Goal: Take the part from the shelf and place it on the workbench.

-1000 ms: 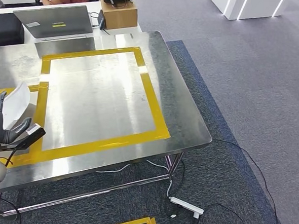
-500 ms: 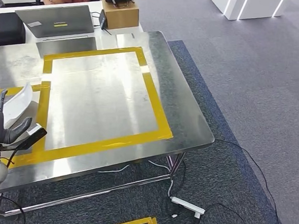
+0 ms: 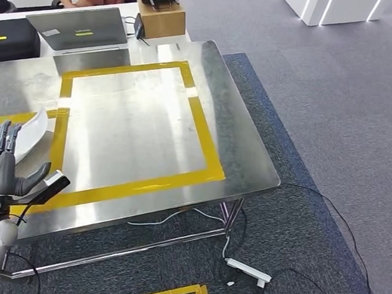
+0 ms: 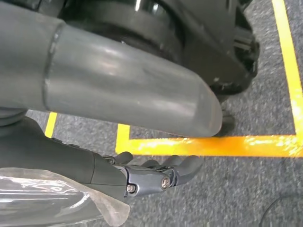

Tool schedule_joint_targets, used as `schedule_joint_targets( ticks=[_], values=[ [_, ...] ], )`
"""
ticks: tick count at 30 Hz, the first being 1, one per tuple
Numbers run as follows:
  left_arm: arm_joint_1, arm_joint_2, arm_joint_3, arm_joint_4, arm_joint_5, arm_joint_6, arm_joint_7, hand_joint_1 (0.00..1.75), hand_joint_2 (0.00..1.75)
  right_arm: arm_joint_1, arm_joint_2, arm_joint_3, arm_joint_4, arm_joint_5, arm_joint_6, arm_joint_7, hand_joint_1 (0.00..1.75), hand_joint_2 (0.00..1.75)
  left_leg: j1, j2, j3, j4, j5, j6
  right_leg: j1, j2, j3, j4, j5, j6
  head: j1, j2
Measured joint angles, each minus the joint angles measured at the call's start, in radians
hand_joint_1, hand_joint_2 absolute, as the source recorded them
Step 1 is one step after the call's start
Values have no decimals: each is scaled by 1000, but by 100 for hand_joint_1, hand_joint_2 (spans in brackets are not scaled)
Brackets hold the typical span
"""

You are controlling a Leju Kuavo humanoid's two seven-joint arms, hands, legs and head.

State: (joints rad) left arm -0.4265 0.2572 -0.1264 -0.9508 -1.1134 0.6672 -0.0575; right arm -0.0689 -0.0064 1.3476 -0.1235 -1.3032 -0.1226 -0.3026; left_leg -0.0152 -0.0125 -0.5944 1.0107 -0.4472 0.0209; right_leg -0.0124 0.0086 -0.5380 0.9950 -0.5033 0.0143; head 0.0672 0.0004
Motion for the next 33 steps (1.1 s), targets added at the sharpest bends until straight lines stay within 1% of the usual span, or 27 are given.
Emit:
schedule_joint_targets(
  ticks=[1, 2, 4, 5, 6, 7, 8, 10, 12, 13, 15, 16, 17, 18, 20, 21, 22, 23, 24, 25, 26, 27, 28, 29, 31, 32, 33],
  values=[
    [6, 2, 0, -5, 1, 0, 0, 0, 0, 0, 1, 1, -1, 1, -2, 1, 0, 0, 1, 0, -5, 11, -14, -7, -2, -2, -3, -3, 6, -6, -2, 0],
    [10, 4, 0, -10, 2, -1, 0, 0, 0, -1, 2, 2, -1, 2, -3, 3, 0, 0, 3, 0, -16, 39, -40, -14, -5, -6, -8, -7, 12, -13, -4, 0],
    [17, 7, 0, -17, 3, -5, -1, 0, 0, -1, 3, 3, -2, 4, -5, 5, 0, 0, 11, 2, -54, 151, -122, -29, -7, -11, -21, -8, 24, -21, -9, 0],
    [21, 7, 0, -19, 4, -7, -1, 0, 0, 0, 3, 5, -2, 5, -5, 6, 0, 0, 16, 2, -72, 215, -157, -35, -7, -14, -30, -7, 30, -22, -11, 0],
    [26, 7, 0, -21, 4, -9, -1, 0, 0, 0, 3, 6, -2, 6, -5, 6, 0, 0, 21, 3, -81, 259, -175, -41, -7, -15, -39, -5, 36, -21, -11, 0],
    [30, 7, 0, -23, 4, -10, -1, 0, 0, 0, 3, 7, -2, 6, -5, 7, 0, 0, 25, 3, -74, 268, -173, -45, -8, -17, -48, -3, 41, -19, -11, 0],
    [33, 7, -1, -25, 4, -11, -1, 0, 0, -1, 3, 8, -2, 7, -5, 7, 0, 0, 29, 4, -50, 243, -155, -49, -9, -18, -57, 0, 46, -16, -11, 0],
    [32, 7, 0, -32, 4, -12, -3, 0, 0, -2, 3, 8, -3, 7, -5, 7, 0, 0, 34, 7, 41, 102, -107, -53, -11, -20, -74, 9, 55, -8, -11, 0],
    [31, 7, 0, -39, 6, -13, -6, 0, 0, -3, 3, 9, -3, 8, -5, 7, 0, 0, 31, 7, 101, -3, -84, -46, -12, -20, -86, 15, 65, 6, -11, 0],
    [30, 7, 0, -41, 7, -13, -8, 0, 0, -4, 2, 9, -3, 8, -5, 7, 0, 0, 27, 5, 105, -16, -85, -40, -11, -20, -88, 14, 72, 14, -12, 0],
    [31, 8, 0, -42, 7, -14, -9, 0, 0, -3, 3, 9, -3, 8, -5, 7, 0, 0, 24, 5, 92, -16, -72, -23, -13, -19, -92, 11, 84, 29, -13, 0],
    [30, 7, -1, -43, 8, -15, -9, 0, 0, -3, 3, 9, -3, 8, -5, 7, 0, 0, 25, 6, 85, -17, -64, -14, -14, -18, -98, 15, 76, 34, -12, 0],
    [30, 7, -1, -45, 10, -15, -9, 0, 0, -2, 3, 9, -3, 8, -5, 7, 0, 0, 26, 7, 76, -19, -53, -3, -15, -16, -110, 33, 50, 38, -12, 0],
    [29, 6, -1, -47, 14, -15, -11, 0, 0, -2, 3, 9, -3, 8, -5, 7, 0, 0, 27, 9, 64, -21, -42, 5, -15, -14, -126, 71, 8, 40, -10, 0],
    [31, 4, 0, -49, 30, -18, -18, 0, 0, -2, 3, 10, -3, 8, -5, 9, 0, 0, 22, 9, 37, -20, -20, 14, -13, -12, -163, 195, -89, 40, -7, 0],
    [35, 3, 0, -50, 42, -20, -24, 0, 0, -2, 3, 10, -3, 8, -5, 10, 0, 0, 20, 9, 23, -20, -10, 15, -11, -12, -173, 254, -116, 40, -6, 0],
    [40, 1, 0, -51, 55, -21, -30, 0, 0, -2, 3, 10, -3, 8, -5, 11, 0, 0, 17, 9, 9, -19, 0, 16, -9, -12, -171, 289, -120, 38, -6, 0],
    [46, 0, 1, -54, 68, -22, -36, 0, 0, -2, 3, 10, -3, 8, -5, 12, 0, 0, 14, 9, -4, -19, 10, 15, -7, -12, -151, 290, -104, 35, -6, 0],
    [53, -1, 3, -58, 81, -22, -42, 0, 0, -3, 3, 10, -3, 8, -5, 13, 0, 0, 11, 9, -15, -18, 19, 14, -5, -11, -114, 253, -76, 29, -6, 0],
    [60, -2, 5, -63, 94, -21, -47, 0, 0, -3, 2, 10, -3, 8, -5, 14, 0, 0, 9, 9, -24, -18, 27, 13, -2, -9, -62, 189, -52, 22, -6, 0],
    [68, -3, 8, -70, 106, -21, -51, 0, 0, -4, 2, 10, -3, 8, -6, 15, 0, 0, 7, 9, -31, -16, 34, 10, 2, -7, -3, 109, -41, 15, -6, 0],
    [76, -4, 12, -76, 116, -20, -55, 0, 0, -5, 2, 10, -3, 8, -6, 16, 0, 0, 5, 9, -37, -15, 42, 6, 5, -5, 46, 40, -42, 10, -6, 0],
    [86, -5, 17, -82, 126, -20, -58, 0, 0, -6, 1, 10, -3, 9, -7, 17, 0, 0, 4, 9, -41, -14, 51, 2, 7, -3, 77, -7, -48, 7, -6, 0],
    [98, -5, 22, -87, 134, -18, -61, 0, 0, -7, 1, 10, -3, 9, -7, 18, 0, 0, 4, 9, -43, -15, 59, -3, 10, -2, 92, -31, -53, 5, -6, 0],
    [129, -5, 33, -94, 150, -14, -65, 0, 0, -5, 2, 11, -3, 10, -7, 22, 0, 0, 6, 9, -48, -14, 63, -15, 8, -5, 80, -36, -40, -5, -7, 0],
    [146, -5, 40, -97, 158, -11, -67, 0, 0, -4, 3, 12, -3, 10, -8, 24, 0, 0, 8, 9, -55, 0, 42, -21, 6, -7, 71, -37, -31, -13, -9, 0],
    [162, -5, 47, -99, 166, -9, -68, 0, 0, -3, 4, 13, -3, 10, -8, 27, 0, 0, 10, 9, -66, 33, 2, -27, 4, -10, 60, -39, -19, -20, -11, 0]
  ],
)
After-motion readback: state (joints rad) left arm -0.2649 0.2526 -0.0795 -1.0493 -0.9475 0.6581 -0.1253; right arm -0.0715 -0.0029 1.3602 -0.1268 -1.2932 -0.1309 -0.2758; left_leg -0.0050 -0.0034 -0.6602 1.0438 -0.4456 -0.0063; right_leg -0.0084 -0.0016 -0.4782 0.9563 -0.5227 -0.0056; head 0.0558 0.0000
